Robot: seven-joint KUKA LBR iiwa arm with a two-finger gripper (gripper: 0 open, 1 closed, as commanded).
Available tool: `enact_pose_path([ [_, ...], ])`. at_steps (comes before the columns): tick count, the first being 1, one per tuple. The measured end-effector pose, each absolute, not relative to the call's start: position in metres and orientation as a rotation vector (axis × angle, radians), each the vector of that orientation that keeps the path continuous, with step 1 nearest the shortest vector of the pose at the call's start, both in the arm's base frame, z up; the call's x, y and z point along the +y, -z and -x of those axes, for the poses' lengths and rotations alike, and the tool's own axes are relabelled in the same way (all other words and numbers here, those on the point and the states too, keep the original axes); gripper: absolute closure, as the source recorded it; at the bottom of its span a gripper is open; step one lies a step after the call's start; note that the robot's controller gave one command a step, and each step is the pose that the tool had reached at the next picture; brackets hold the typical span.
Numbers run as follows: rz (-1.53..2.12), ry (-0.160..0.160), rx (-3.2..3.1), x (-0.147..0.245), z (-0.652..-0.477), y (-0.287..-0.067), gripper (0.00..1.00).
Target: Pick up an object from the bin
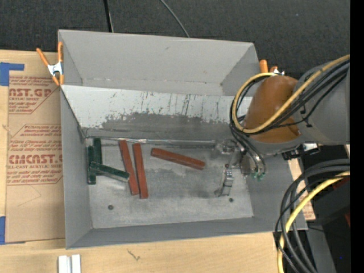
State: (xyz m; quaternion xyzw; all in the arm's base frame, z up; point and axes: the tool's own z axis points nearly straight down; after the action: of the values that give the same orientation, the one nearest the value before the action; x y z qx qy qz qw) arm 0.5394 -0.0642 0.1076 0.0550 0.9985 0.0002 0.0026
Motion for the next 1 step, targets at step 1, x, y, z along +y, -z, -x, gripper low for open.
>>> enact_pose_path([
  [1, -0.106, 0.000, 3.141, -0.0357, -0.5542, -0.1201, 0.00],
])
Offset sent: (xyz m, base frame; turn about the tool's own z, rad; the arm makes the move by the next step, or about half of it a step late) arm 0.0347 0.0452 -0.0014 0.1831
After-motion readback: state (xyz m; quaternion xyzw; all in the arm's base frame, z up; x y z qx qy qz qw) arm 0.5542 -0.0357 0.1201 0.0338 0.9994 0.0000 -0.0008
